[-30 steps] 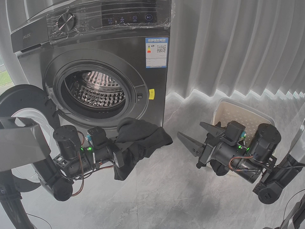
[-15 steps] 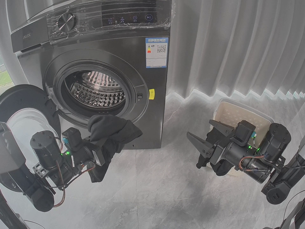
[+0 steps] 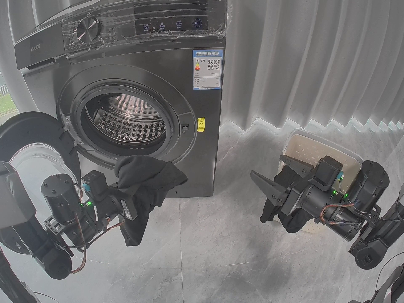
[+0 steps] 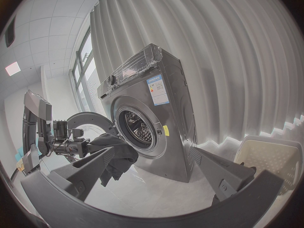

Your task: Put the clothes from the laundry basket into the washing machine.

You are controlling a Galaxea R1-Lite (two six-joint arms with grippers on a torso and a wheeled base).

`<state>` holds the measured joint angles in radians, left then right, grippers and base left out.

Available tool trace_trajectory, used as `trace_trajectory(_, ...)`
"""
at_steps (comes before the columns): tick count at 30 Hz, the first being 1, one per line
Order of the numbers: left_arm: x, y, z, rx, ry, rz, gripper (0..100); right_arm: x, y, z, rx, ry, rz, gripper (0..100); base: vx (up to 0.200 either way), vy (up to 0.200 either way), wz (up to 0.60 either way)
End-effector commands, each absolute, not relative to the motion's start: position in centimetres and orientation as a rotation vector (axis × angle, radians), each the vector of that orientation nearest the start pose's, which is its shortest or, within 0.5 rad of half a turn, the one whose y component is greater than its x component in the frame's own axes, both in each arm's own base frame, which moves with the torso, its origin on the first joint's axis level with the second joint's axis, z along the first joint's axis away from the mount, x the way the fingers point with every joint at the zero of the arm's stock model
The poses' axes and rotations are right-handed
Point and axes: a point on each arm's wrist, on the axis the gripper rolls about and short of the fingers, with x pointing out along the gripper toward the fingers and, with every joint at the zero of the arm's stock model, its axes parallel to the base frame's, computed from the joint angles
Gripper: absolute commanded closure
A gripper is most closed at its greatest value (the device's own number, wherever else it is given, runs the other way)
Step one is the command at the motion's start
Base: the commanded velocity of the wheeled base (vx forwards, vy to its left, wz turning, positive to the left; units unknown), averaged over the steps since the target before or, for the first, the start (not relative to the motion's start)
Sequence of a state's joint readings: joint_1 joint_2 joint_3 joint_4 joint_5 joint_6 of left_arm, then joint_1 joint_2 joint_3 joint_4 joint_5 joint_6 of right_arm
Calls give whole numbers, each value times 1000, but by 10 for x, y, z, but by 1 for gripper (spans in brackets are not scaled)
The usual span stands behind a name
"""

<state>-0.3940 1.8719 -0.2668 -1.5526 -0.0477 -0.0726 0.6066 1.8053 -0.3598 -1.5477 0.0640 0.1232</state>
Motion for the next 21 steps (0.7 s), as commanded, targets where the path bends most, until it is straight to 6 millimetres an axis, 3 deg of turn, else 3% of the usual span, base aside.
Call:
trace_trajectory(1, 242, -103, 98, -56, 92, -443, 100, 220, 154, 137, 145, -55, 675, 0, 0, 0, 0)
trace_trajectory(3, 242, -103, 97, -57, 92, -443, 100, 220, 154, 137, 145, -52, 675, 0, 0, 0, 0)
trace_trajectory(16, 246, -104, 89, -46, 123, -441, 100, 220, 155, 136, 148, -47, 679, 0, 200, 0, 0)
trace_trajectory(21, 245, -106, 88, -44, 127, -445, 100, 220, 156, 135, 146, -46, 682, 0, 0, 0, 0)
